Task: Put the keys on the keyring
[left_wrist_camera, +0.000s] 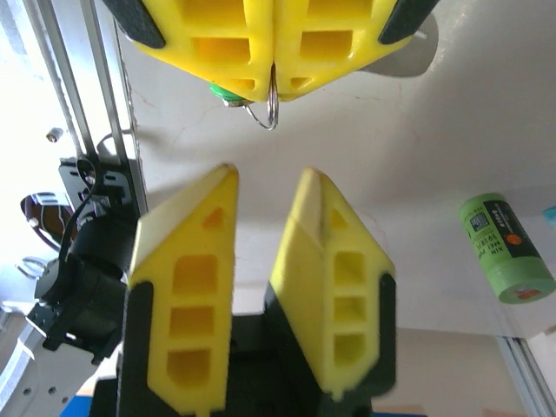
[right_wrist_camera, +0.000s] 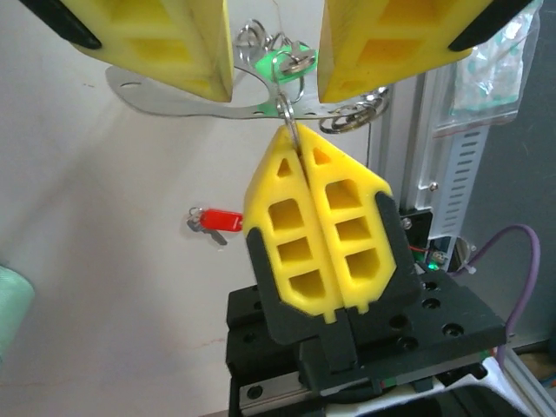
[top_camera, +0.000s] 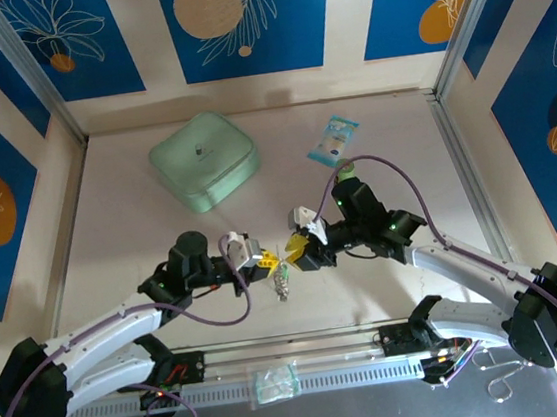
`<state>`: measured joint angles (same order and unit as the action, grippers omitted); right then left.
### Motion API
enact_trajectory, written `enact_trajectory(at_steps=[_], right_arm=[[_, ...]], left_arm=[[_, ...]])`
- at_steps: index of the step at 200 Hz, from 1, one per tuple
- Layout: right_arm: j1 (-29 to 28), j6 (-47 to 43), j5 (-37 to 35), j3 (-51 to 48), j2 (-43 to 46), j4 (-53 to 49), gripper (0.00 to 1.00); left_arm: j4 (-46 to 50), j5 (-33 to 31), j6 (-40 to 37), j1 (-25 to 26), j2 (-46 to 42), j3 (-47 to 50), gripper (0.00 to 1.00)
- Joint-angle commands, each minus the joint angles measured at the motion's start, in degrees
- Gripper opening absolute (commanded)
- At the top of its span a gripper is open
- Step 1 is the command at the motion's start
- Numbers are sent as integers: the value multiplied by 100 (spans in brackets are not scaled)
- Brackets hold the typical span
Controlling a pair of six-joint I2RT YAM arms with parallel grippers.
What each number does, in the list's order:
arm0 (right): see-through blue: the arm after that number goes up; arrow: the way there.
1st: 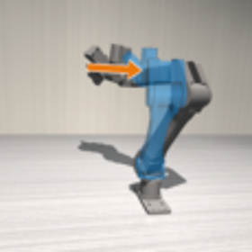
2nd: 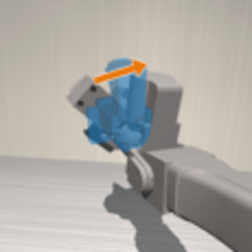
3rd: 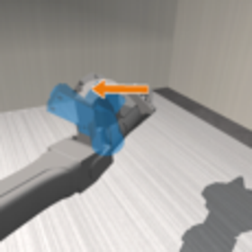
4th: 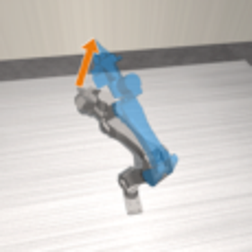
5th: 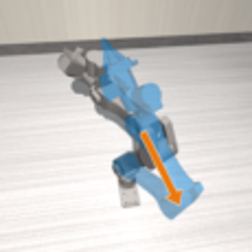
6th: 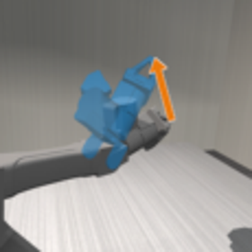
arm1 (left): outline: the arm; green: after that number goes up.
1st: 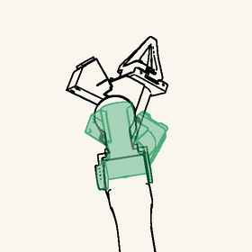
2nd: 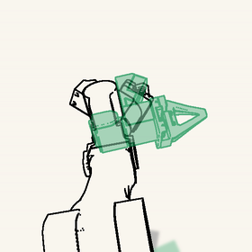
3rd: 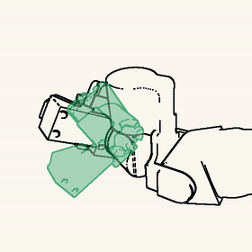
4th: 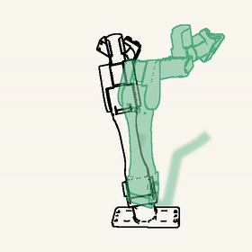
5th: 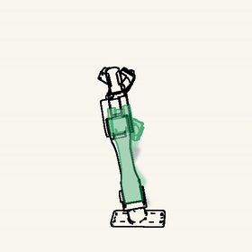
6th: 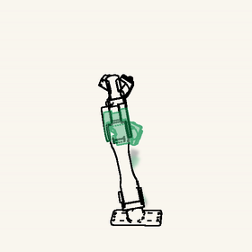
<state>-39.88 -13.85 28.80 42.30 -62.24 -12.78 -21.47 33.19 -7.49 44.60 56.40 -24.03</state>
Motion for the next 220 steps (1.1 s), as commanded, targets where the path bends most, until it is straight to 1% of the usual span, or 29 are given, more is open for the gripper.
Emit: enact_trajectory(at_steps=[1,38,49,77,113,139,168,194,220], right_arm=[[6,368,305,-174,19,473,31],[15,408,265,-271,-8,541,29],[15,417,271,-289,14,525,25],[24,449,258,-345,45,557,12],[50,452,208,-367,29,556,4],[78,461,218,-382,52,557,0],[85,496,257,-398,29,612,0],[30,506,272,-392,-177,626,0],[-11,583,266,-447,-156,819,0]], left_arm=[[-908,27,267,40,-103,87,0],[-1020,-17,300,40,-129,179,0],[-1017,-66,322,40,-135,187,0],[-1093,-96,336,38,-120,199,0],[-1122,-87,327,39,-120,197,0],[-1110,-77,328,40,-136,198,0],[-1188,-27,365,40,-145,198,0],[-1532,29,543,40,-145,206,0],[-1588,-74,535,40,-158,190,0]])
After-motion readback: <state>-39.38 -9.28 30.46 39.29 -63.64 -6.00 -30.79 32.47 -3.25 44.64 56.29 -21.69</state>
